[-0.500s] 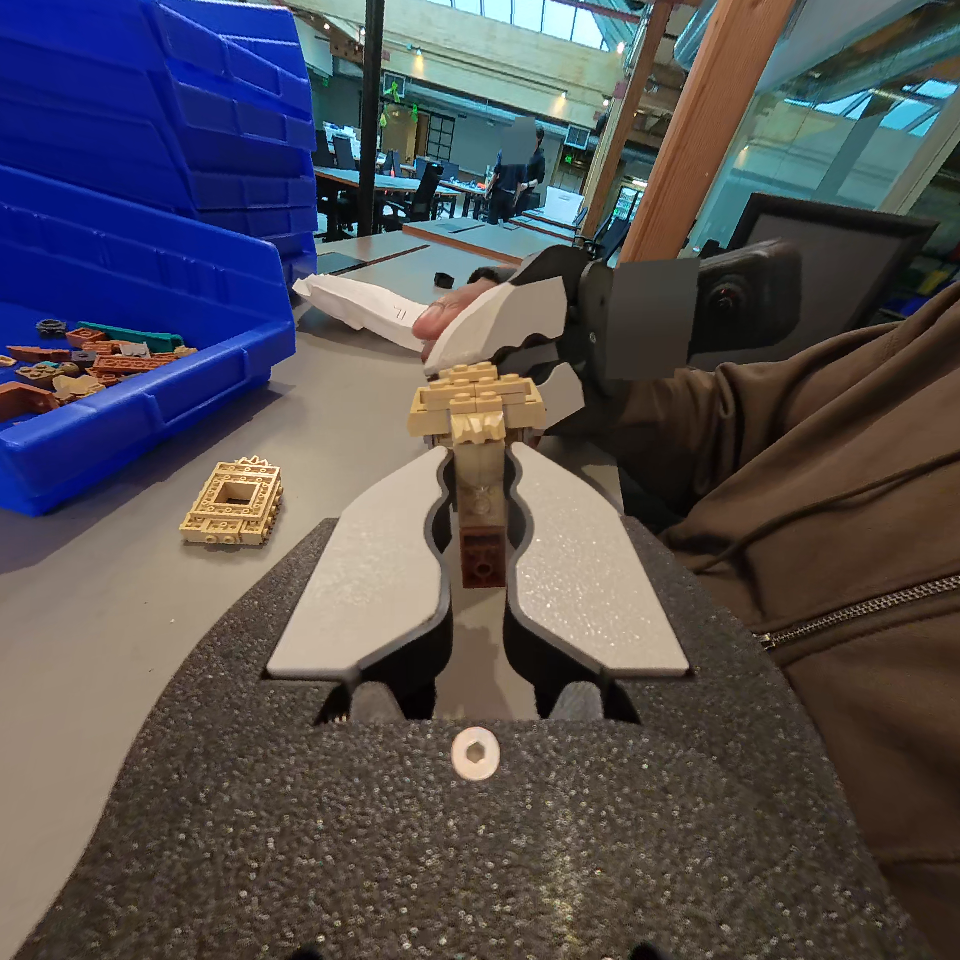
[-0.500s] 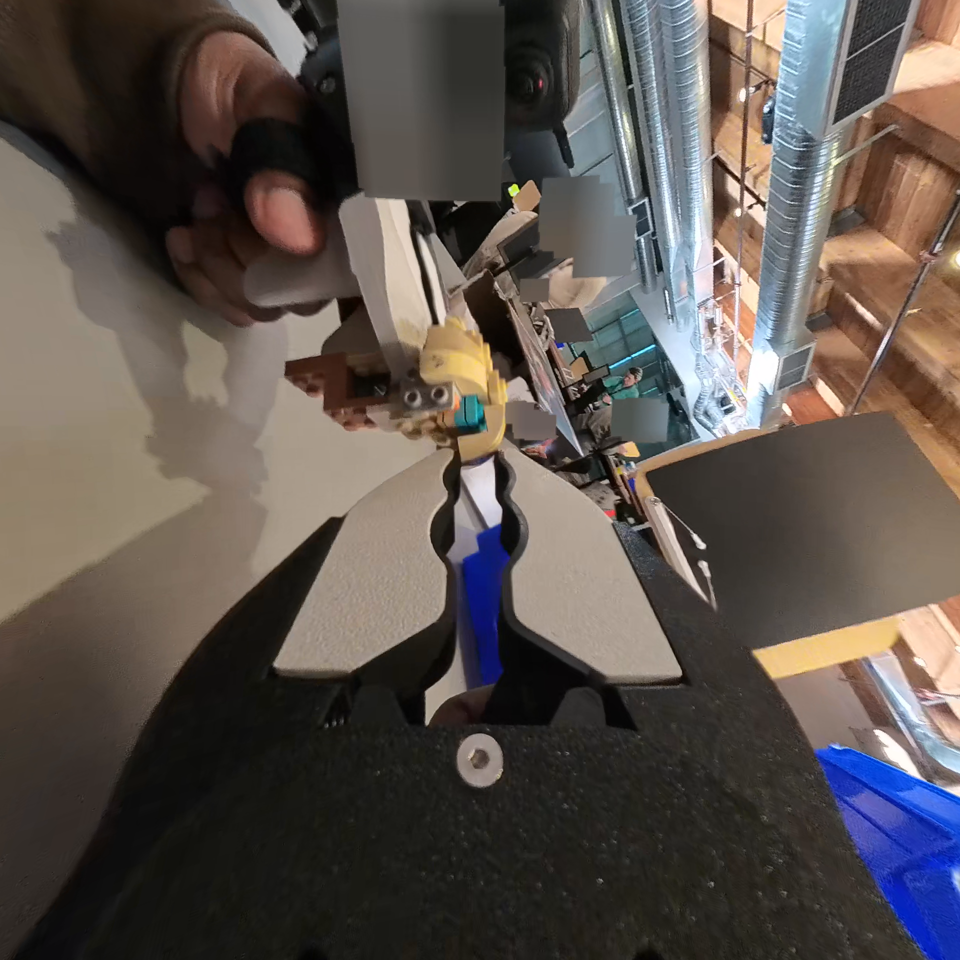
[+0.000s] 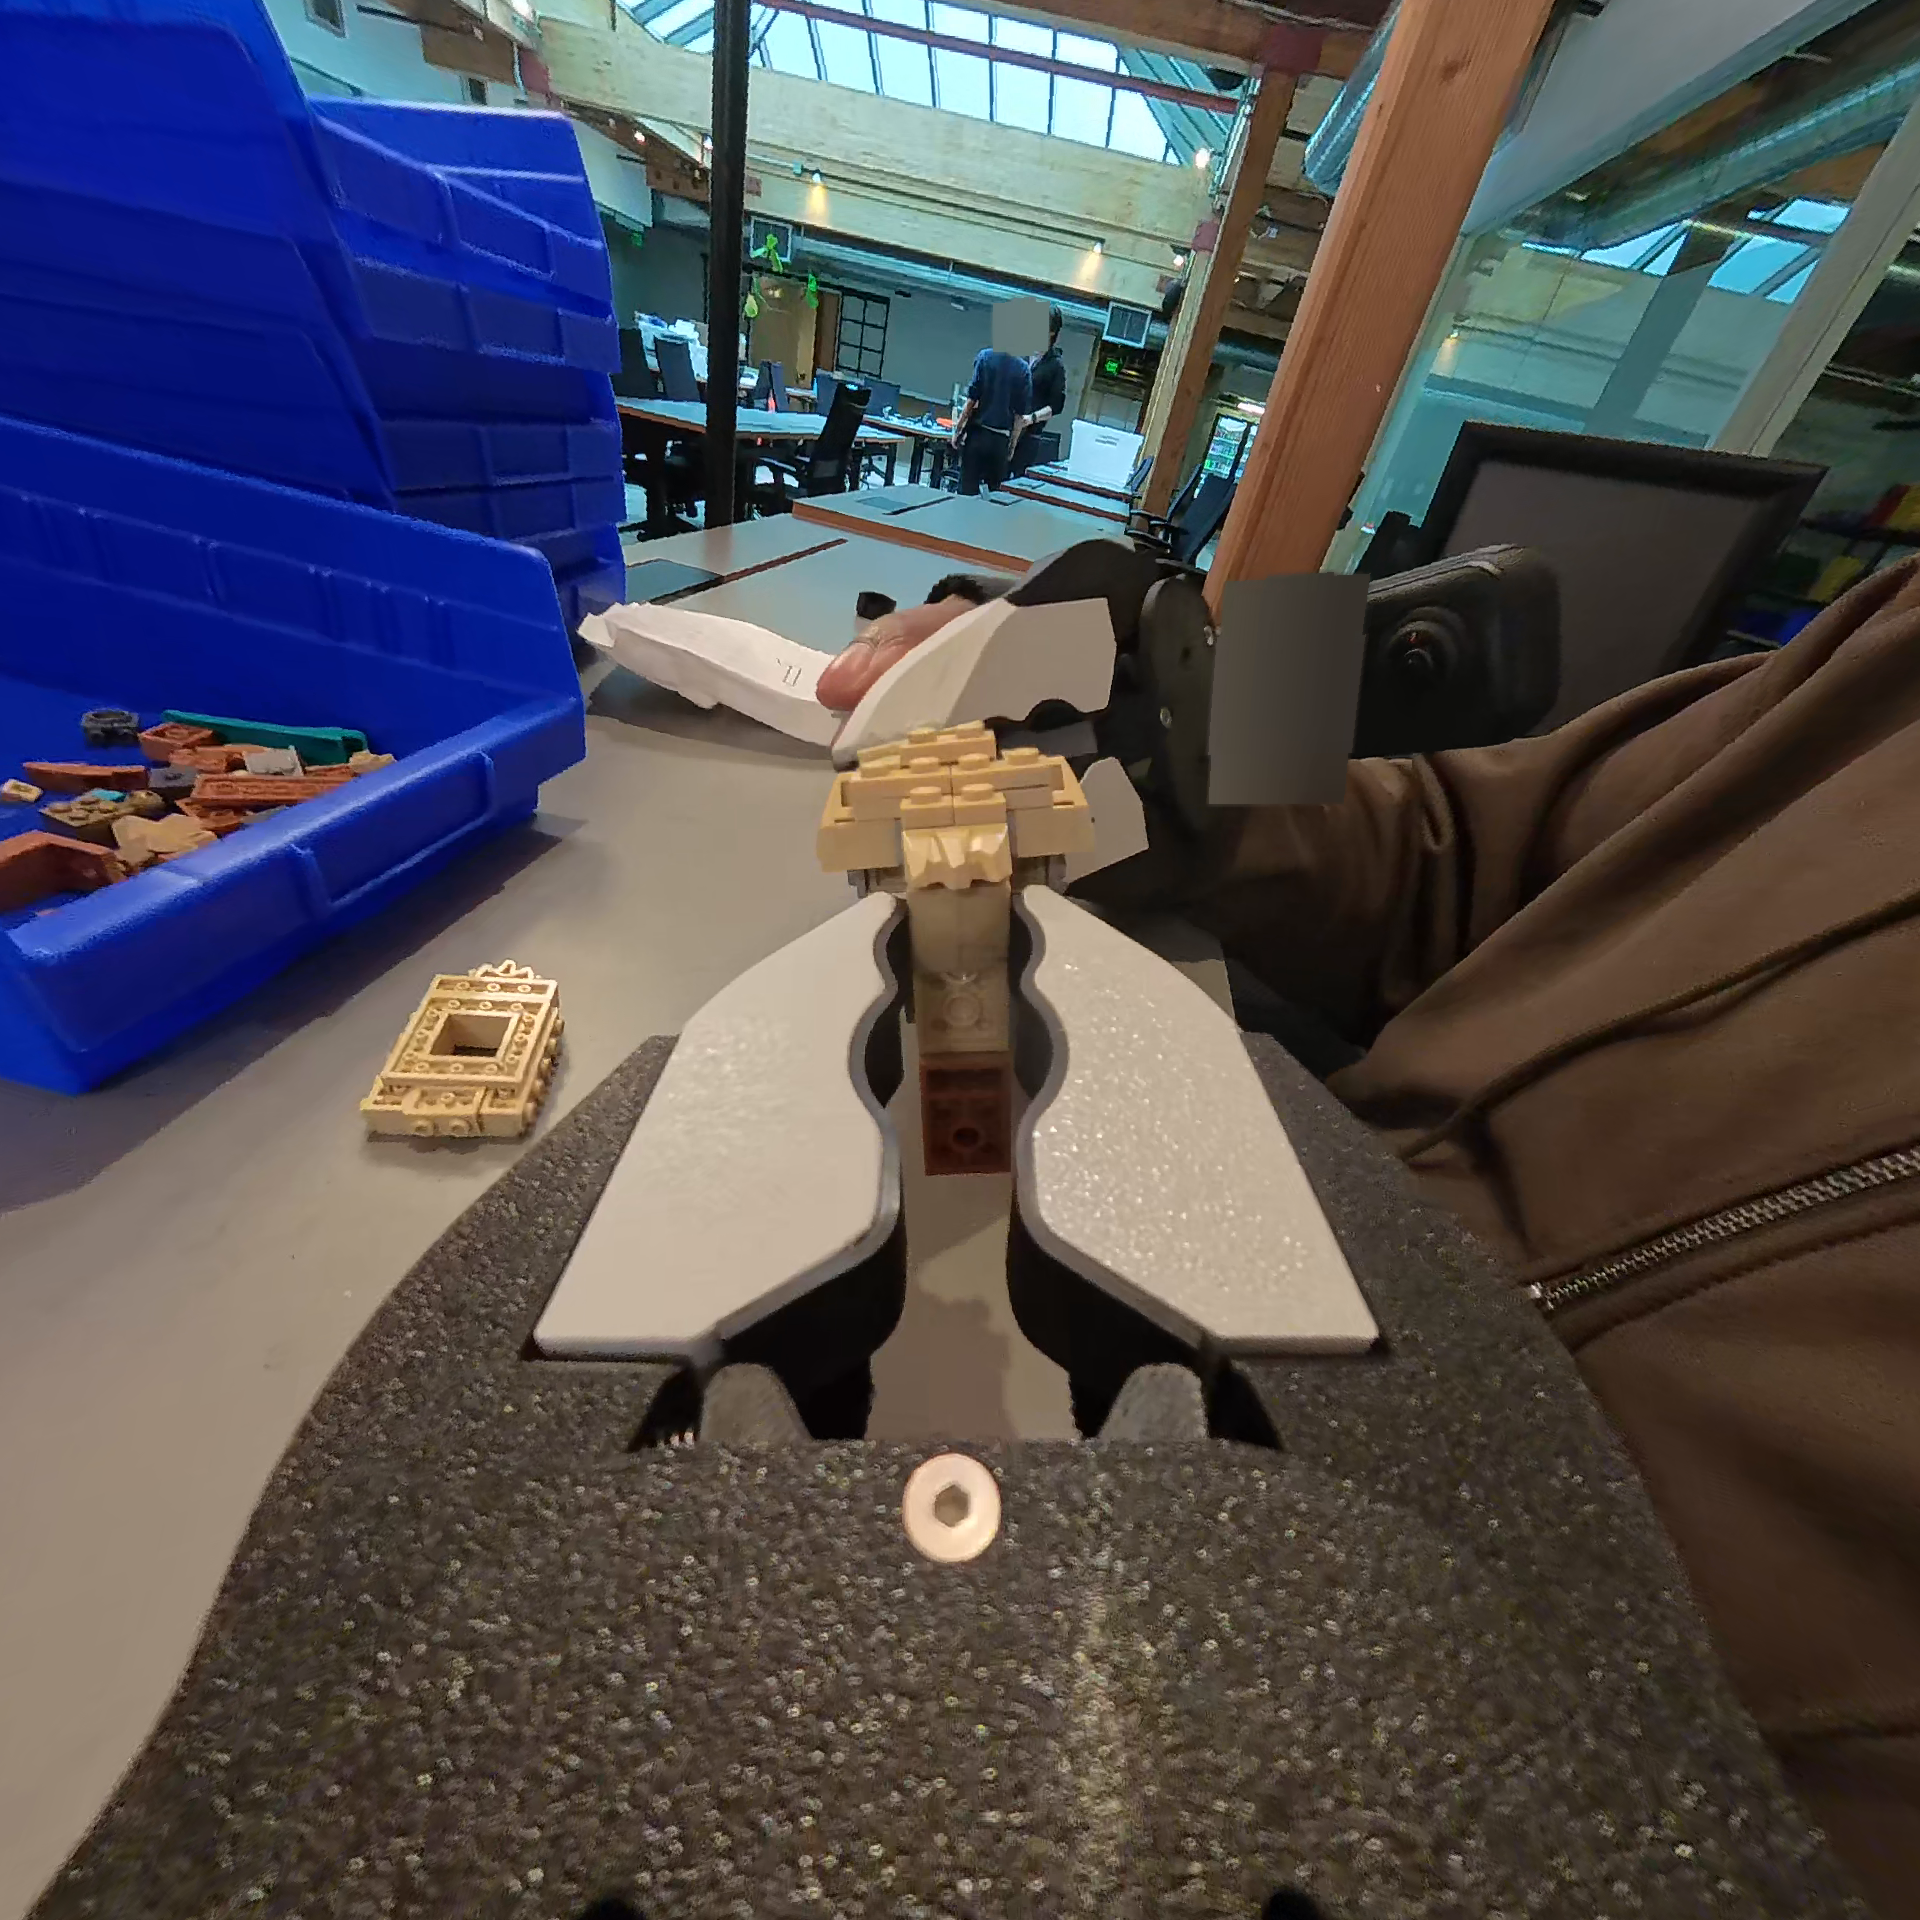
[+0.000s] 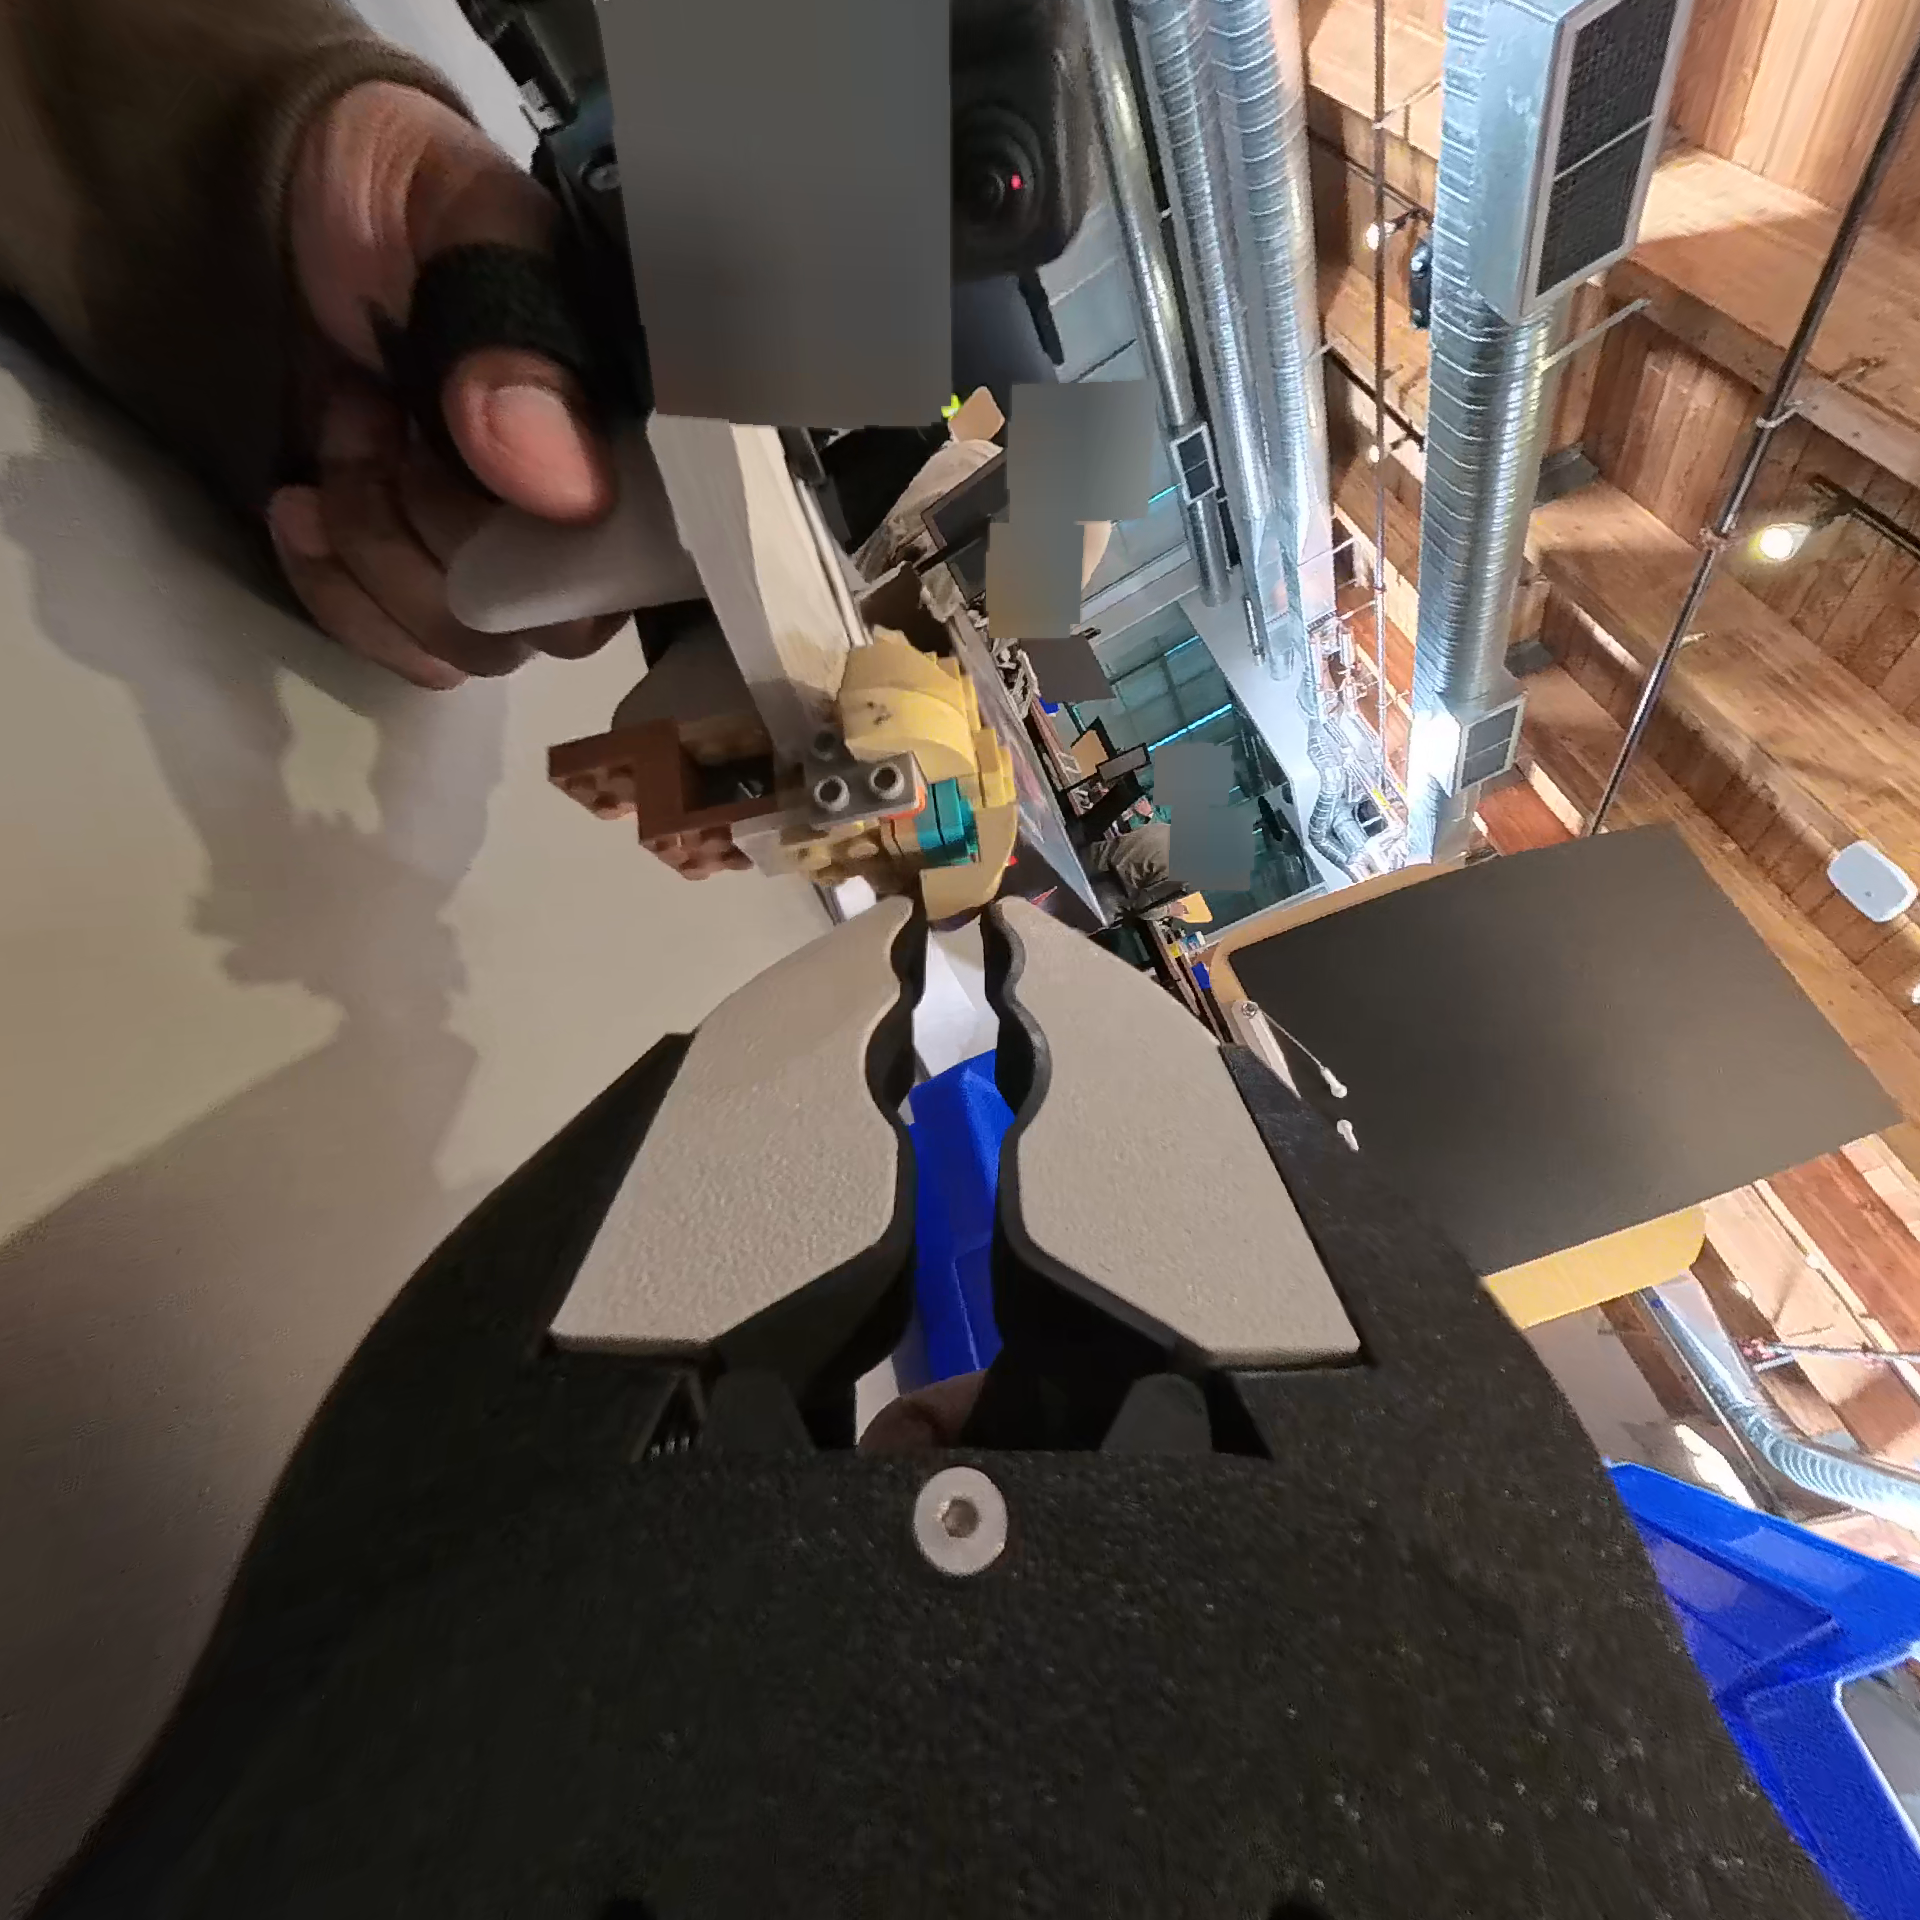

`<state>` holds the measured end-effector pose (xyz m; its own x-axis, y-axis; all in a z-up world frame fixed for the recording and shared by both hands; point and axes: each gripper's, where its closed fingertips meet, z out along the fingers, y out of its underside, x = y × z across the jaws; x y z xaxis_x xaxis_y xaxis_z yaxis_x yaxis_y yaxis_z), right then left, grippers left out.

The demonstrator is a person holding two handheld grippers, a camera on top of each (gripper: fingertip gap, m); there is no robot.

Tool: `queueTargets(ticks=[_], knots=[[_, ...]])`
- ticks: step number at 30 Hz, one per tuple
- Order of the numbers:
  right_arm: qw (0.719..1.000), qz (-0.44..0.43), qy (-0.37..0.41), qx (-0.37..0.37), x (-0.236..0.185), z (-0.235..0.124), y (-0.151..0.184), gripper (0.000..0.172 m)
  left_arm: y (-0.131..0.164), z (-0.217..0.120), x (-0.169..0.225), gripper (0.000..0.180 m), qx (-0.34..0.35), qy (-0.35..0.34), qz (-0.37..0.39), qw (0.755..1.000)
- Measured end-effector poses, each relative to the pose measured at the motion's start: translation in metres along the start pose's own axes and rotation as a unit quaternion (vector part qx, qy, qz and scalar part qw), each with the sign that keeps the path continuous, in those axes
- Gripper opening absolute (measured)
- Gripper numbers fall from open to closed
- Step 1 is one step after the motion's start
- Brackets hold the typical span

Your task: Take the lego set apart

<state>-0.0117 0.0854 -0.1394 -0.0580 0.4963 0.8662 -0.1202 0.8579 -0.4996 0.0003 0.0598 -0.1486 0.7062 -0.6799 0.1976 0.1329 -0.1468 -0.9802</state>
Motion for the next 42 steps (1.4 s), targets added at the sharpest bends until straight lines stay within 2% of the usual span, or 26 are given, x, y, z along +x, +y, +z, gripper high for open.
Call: queueTargets(ticks=[5, 12, 16, 20, 24, 31, 38, 42], knots=[[0.998, 0.042, 0.036, -0.018, 0.03, 0.012, 0.015, 0.01, -0.025, 0.008, -0.025, 0.017, -0.008, -0.018, 0.002, 1.0], [0.983, 0.146, 0.085, -0.077, 0.106, 0.043, 0.066, 0.009, -0.084, 0.033, -0.098, 0.017, -0.022, -0.053, -0.017, 0.998], [0.96, 0.225, 0.115, -0.119, 0.125, 0.057, 0.104, 0.009, -0.095, 0.04, -0.138, 0.017, -0.014, -0.07, -0.048, 0.996], [0.941, 0.26, 0.13, -0.173, 0.122, 0.061, 0.135, 0.009, -0.097, 0.035, -0.163, 0.017, -0.003, -0.1, -0.06, 0.993], [0.934, 0.246, 0.138, -0.217, 0.118, 0.057, 0.151, 0.009, -0.096, 0.026, -0.165, 0.017, 0.02, -0.113, -0.05, 0.992], [0.926, 0.257, 0.138, -0.239, 0.113, 0.052, 0.162, 0.015, -0.088, 0.022, -0.154, 0.017, 0.053, -0.104, -0.035, 0.993], [0.925, 0.239, 0.139, -0.259, 0.109, 0.045, 0.169, 0.02, -0.099, 0.02, -0.137, 0.017, 0.1, -0.052, -0.008, 0.994], [0.931, 0.248, 0.134, -0.232, 0.11, 0.043, 0.159, 0.023, -0.108, 0.015, -0.116, 0.017, 0.137, 0.006, 0.05, 0.989]])
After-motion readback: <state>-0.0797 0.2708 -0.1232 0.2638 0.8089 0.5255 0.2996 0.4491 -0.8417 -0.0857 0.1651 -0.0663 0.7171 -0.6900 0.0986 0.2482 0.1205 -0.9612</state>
